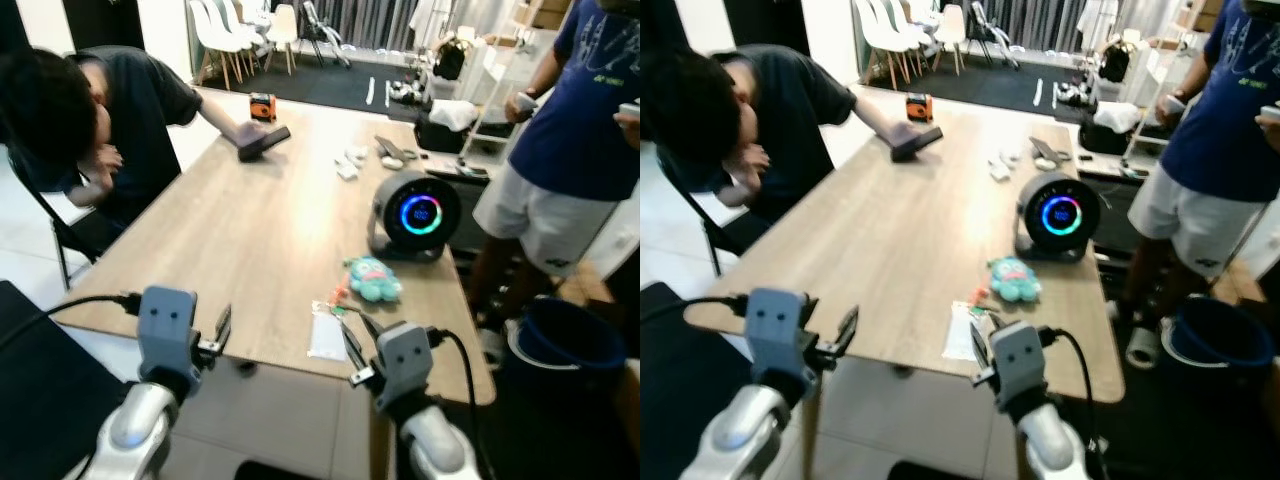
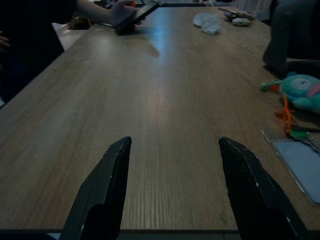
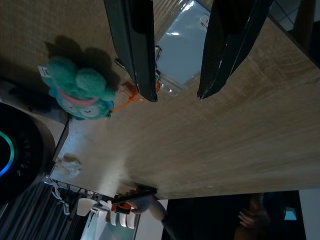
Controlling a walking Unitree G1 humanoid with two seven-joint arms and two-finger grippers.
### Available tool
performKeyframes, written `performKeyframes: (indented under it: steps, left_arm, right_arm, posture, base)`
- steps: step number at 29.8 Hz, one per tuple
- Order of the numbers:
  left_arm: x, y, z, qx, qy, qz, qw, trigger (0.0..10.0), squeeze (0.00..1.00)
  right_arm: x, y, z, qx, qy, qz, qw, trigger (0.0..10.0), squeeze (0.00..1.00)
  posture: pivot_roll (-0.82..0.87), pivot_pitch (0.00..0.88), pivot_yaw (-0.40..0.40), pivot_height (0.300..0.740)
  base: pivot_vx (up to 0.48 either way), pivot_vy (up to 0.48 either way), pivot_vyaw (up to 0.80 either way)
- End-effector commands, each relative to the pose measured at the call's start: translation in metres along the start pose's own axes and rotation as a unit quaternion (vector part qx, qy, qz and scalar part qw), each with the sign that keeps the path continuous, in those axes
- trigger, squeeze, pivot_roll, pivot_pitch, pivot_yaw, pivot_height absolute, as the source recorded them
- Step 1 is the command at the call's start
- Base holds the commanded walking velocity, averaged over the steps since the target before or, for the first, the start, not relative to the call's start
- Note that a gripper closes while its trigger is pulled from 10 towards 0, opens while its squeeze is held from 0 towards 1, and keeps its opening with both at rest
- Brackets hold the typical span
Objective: Hang keys on a hook
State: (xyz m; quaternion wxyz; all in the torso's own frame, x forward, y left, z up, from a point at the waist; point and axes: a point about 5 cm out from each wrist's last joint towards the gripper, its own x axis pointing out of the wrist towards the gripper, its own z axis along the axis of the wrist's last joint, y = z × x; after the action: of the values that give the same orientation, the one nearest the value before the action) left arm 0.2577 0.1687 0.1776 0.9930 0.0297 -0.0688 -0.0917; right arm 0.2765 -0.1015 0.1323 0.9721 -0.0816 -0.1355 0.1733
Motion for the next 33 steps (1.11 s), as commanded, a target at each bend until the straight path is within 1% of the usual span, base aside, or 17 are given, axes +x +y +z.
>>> performKeyframes:
  steps: [1, 5, 6, 7, 9, 10, 11, 13, 14, 15, 19, 22, 24, 27, 28, 31, 33]
  left_arm:
    - [-0.003, -0.004, 0.004, 0.000, -0.002, -0.027, 1.000, 10.0, 0.00]
    - [-0.001, -0.005, 0.010, 0.010, -0.008, -0.039, 0.999, 10.0, 0.00]
    - [0.002, -0.006, 0.018, 0.037, -0.018, -0.050, 0.998, 10.0, 0.00]
    - [0.002, -0.006, 0.018, 0.037, -0.018, -0.050, 0.998, 10.0, 0.00]
    - [0.005, -0.010, 0.025, 0.090, -0.031, -0.067, 0.993, 10.0, 0.00]
    - [0.005, -0.010, 0.025, 0.090, -0.031, -0.067, 0.993, 10.0, 0.00]
    - [0.007, -0.014, 0.030, 0.114, -0.038, -0.083, 0.989, 10.0, 0.00]
    - [0.008, -0.020, 0.036, 0.138, -0.047, -0.112, 0.983, 10.0, 0.00]
    - [0.009, -0.027, 0.039, 0.149, -0.050, -0.143, 0.977, 10.0, 0.00]
    - [0.009, -0.027, 0.039, 0.149, -0.050, -0.143, 0.977, 10.0, 0.00]
    - [0.010, -0.047, 0.042, 0.137, -0.047, -0.194, 0.970, 10.0, 0.00]
    - [0.011, -0.057, 0.040, 0.126, -0.043, -0.208, 0.969, 10.0, 0.00]
    - [0.011, -0.059, 0.039, 0.125, -0.042, -0.211, 0.969, 10.0, 0.00]
    - [0.012, -0.069, 0.033, 0.124, -0.031, -0.222, 0.967, 10.0, 0.00]
    - [0.015, -0.073, 0.030, 0.124, -0.026, -0.225, 0.966, 10.0, 0.00]
    - [0.024, -0.080, 0.026, 0.157, -0.016, -0.226, 0.961, 10.0, 0.00]
    - [0.032, -0.082, 0.026, 0.171, -0.016, -0.221, 0.960, 10.0, 0.00]
  right_arm:
    - [-0.004, -0.004, -0.005, -0.002, 0.011, -0.006, 1.000, 10.0, 0.00]
    - [-0.004, -0.004, -0.005, -0.003, 0.011, -0.006, 1.000, 10.0, 0.00]
    - [-0.004, -0.004, -0.004, -0.004, 0.011, -0.007, 1.000, 10.0, 0.00]
    - [-0.004, -0.004, -0.004, -0.004, 0.011, -0.007, 1.000, 10.0, 0.00]
    - [-0.004, -0.005, -0.004, -0.004, 0.010, -0.007, 1.000, 10.0, 0.00]
    - [-0.004, -0.005, -0.004, -0.004, 0.010, -0.007, 1.000, 10.0, 0.00]
    - [-0.004, -0.005, -0.004, -0.005, 0.011, -0.008, 1.000, 10.0, 0.00]
    - [-0.004, -0.005, -0.005, -0.007, 0.012, -0.008, 1.000, 10.0, 0.00]
    - [-0.004, -0.007, -0.006, -0.014, 0.016, -0.012, 1.000, 10.0, 0.00]
    - [-0.004, -0.007, -0.006, -0.014, 0.016, -0.012, 1.000, 10.0, 0.00]
    - [0.002, -0.026, -0.010, -0.035, 0.026, -0.041, 0.998, 10.0, 0.00]
    - [0.005, -0.037, -0.010, -0.040, 0.029, -0.055, 0.997, 10.0, 0.00]
    - [0.006, -0.039, -0.011, -0.042, 0.031, -0.058, 0.997, 10.0, 0.00]
    - [0.009, -0.049, -0.013, -0.051, 0.037, -0.069, 0.996, 10.0, 0.00]
    - [0.011, -0.052, -0.013, -0.054, 0.039, -0.071, 0.995, 10.0, 0.00]
    - [0.015, -0.052, -0.012, -0.055, 0.035, -0.069, 0.995, 10.0, 0.00]
    - [0.020, -0.049, -0.009, -0.044, 0.026, -0.062, 0.997, 10.0, 0.00]
  posture:
    - [0.12, 0.094, -0.040, 0.740]
    - [0.12, 0.093, -0.040, 0.740]
    - [0.12, 0.093, -0.040, 0.740]
    - [0.12, 0.093, -0.040, 0.740]
    - [0.12, 0.095, -0.038, 0.740]
    - [0.12, 0.095, -0.038, 0.740]
    - [0.12, 0.097, -0.035, 0.740]
    - [0.12, 0.100, -0.030, 0.740]
    - [0.12, 0.101, -0.026, 0.740]
    - [0.12, 0.101, -0.026, 0.740]
    - [0.11, 0.104, -0.016, 0.740]
    - [0.11, 0.105, -0.013, 0.740]
    - [0.11, 0.105, -0.013, 0.740]
    - [0.11, 0.112, -0.008, 0.740]
    - [0.11, 0.121, -0.007, 0.740]
    - [0.11, 0.136, -0.001, 0.740]
    - [0.11, 0.145, 0.004, 0.740]
  base:
    - [0.000, 0.000, 0.00]
    - [0.000, 0.000, 0.00]
    - [0.000, 0.000, 0.00]
    - [0.000, 0.000, 0.00]
    - [0.000, 0.000, 0.00]
    - [0.000, 0.000, 0.00]
    - [0.000, 0.000, 0.00]
    - [0.000, 0.000, 0.00]
    - [0.000, 0.000, 0.00]
    - [0.000, 0.000, 0.00]
    - [0.000, 0.000, 0.00]
    - [0.000, 0.000, 0.00]
    - [0.000, 0.000, 0.00]
    - [0.000, 0.000, 0.00]
    - [0.000, 0.000, 0.00]
    - [0.000, 0.000, 0.00]
    - [0.000, 0.000, 0.00]
